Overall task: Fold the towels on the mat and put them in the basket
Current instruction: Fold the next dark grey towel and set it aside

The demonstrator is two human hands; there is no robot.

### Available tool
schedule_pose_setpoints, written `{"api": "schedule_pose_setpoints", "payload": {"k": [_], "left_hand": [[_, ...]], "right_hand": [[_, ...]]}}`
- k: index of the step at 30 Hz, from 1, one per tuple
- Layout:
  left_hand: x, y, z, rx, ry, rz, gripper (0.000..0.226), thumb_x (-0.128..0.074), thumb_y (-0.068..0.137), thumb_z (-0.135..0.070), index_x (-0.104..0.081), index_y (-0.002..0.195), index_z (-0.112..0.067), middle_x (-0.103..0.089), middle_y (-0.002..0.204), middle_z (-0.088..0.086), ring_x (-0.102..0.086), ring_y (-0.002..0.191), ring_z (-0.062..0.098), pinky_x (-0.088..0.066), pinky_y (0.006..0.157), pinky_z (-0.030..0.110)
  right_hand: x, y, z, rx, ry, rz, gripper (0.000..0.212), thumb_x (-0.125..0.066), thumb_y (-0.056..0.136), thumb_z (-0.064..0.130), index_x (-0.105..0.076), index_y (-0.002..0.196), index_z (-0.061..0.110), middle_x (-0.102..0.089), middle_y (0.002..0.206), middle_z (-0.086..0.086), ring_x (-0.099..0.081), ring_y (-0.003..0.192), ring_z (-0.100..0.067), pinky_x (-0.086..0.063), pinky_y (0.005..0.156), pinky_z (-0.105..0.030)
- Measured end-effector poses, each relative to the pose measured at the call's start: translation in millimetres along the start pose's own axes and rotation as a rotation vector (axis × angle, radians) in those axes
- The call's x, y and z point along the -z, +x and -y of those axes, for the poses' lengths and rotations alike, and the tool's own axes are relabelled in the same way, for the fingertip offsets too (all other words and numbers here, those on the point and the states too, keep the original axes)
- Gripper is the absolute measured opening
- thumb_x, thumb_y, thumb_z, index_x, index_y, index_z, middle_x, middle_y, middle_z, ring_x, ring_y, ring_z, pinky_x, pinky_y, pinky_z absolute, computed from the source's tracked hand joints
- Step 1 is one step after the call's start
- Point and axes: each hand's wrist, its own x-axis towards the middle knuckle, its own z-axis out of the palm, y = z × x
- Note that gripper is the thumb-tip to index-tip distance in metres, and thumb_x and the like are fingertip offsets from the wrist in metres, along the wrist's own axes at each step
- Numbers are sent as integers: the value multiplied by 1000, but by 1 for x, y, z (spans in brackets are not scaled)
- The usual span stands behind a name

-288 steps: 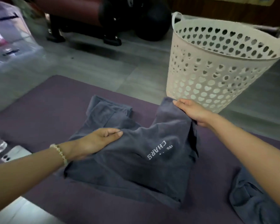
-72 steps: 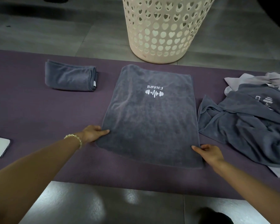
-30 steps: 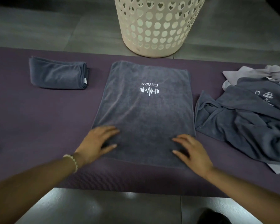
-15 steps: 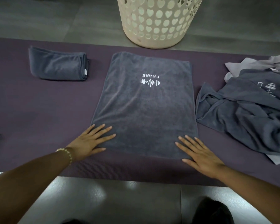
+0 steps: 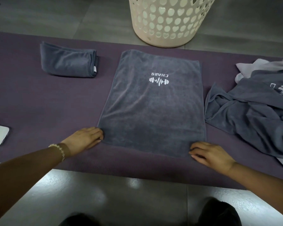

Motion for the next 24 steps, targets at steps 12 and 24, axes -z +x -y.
{"api": "schedule_pose_setpoints", "payload": {"k": [12, 24], "left_hand": [[65, 119, 11, 952, -892, -435, 35, -47, 98, -29, -49, 126, -9, -52, 109, 3, -48, 100, 15, -38, 92, 19], [38, 130, -1, 1128, -948, -70, 52, -63, 88, -37, -56, 120, 3, -61, 117, 13, -58, 107, 28, -46, 87, 31]], "right_hand": [[55, 86, -40, -968, 815, -573, 15, -66, 88, 12, -59, 99, 5, -64, 61, 16, -58, 59, 12, -41, 63, -1], [16, 84, -42, -1193, 656, -278, 55, -79, 76, 25, -50, 117, 3, -56, 120, -11, -57, 104, -27, -49, 87, -34]]}}
